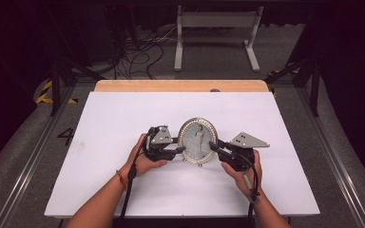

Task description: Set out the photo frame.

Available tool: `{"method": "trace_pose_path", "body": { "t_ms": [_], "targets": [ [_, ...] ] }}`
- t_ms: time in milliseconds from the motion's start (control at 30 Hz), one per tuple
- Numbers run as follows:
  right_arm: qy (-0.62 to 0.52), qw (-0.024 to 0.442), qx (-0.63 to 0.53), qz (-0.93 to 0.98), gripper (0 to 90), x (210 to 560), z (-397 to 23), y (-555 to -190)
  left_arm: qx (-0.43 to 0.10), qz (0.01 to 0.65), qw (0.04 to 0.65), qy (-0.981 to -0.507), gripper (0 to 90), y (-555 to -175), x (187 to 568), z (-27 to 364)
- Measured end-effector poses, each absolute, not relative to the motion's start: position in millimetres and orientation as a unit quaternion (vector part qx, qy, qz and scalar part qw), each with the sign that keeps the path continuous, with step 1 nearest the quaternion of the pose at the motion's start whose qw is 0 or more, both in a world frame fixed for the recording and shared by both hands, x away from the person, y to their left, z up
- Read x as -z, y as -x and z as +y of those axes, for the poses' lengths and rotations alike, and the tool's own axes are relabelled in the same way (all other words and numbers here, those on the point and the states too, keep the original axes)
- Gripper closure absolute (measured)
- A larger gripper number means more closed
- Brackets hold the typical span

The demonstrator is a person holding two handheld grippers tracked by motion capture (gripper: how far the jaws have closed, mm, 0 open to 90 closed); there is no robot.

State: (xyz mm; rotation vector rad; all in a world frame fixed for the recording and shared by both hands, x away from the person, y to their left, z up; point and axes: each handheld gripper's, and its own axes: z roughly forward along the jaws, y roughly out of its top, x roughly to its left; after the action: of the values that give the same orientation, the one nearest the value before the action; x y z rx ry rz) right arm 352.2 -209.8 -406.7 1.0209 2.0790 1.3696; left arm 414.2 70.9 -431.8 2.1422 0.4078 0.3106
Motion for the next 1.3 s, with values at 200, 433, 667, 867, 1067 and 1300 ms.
{"method": "trace_pose_path", "body": {
  "t_ms": [200, 433, 667, 867, 1067, 1300],
  "targets": [
    [-0.361, 0.241, -0.493, 0.754, 73.5, 401.8, -210.1, -345.8, -0.116, 0.179, 0.469, -0.857, 52.1, -418.9, 433.7, 68.2],
    [-0.359, 0.244, -0.493, 0.754, 77.3, 399.9, -212.5, -343.1, -0.104, 0.181, 0.484, -0.849, 57.6, -422.1, 431.8, 69.4],
    [-0.361, 0.245, -0.494, 0.752, 77.3, 401.2, -211.9, -345.4, -0.103, 0.166, 0.476, -0.858, 64.3, -420.4, 429.4, 73.1],
    [-0.371, 0.245, -0.498, 0.744, 76.9, 404.2, -211.1, -351.0, -0.107, 0.160, 0.467, -0.863, 64.3, -414.7, 426.5, 74.7],
    [-0.371, 0.246, -0.500, 0.743, 76.7, 405.0, -209.3, -353.2, -0.114, 0.161, 0.462, -0.865, 63.9, -409.3, 425.7, 75.7],
    [-0.363, 0.256, -0.495, 0.746, 76.4, 403.2, -205.9, -349.7, -0.122, 0.163, 0.466, -0.861, 55.8, -408.7, 424.0, 79.7]
  ]
}}
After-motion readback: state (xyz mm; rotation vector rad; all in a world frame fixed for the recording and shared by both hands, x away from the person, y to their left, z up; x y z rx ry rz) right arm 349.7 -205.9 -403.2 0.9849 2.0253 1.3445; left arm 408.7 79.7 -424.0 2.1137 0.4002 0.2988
